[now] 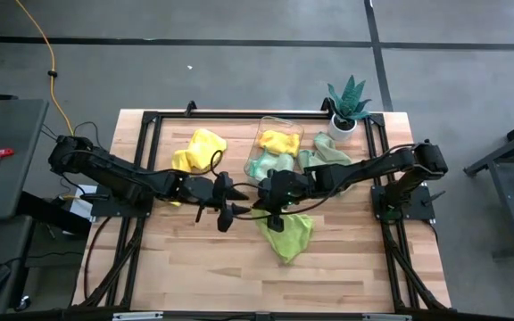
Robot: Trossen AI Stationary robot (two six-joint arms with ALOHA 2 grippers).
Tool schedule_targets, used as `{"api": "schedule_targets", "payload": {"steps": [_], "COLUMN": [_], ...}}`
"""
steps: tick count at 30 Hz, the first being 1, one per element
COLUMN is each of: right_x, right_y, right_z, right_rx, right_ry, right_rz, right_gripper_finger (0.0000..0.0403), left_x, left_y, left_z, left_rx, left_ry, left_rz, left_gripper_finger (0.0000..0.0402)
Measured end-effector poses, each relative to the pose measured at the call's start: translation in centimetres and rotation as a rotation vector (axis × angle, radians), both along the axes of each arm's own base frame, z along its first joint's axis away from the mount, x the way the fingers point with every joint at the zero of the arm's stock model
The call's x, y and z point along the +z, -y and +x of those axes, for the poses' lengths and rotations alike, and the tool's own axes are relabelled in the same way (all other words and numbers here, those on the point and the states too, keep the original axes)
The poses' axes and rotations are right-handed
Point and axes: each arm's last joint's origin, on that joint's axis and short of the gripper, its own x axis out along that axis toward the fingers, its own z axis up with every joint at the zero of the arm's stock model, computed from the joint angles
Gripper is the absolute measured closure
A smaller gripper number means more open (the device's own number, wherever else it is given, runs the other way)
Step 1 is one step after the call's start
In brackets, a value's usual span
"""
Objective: Fold microfiber towels
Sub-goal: Fold the green towel
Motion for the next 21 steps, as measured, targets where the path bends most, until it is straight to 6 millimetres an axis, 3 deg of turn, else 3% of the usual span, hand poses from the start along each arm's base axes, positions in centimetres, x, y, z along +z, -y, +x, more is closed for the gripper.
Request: {"api": "schedule_targets", "payload": {"steps": [9, 21], "right_x": [0.0, 0.1], "right_y": [0.1, 0.1], "right_z": [0.0, 0.1], "right_rx": [0.002, 0.005], "right_ry": [0.003, 0.016], "right_rz": [-0.010, -0.007], "right_gripper_finger": [0.0403, 0.0403], "left_x": [0.3, -1.2], "left_y": [0.8, 0.9], "left_z": [0.7, 1.4], "left_rx": [-0.048, -0.032], "left_ry": [0.078, 0.037], "left_rz": [0.054, 0.068], "left_gripper_finger": [0.0206, 0.0212]}}
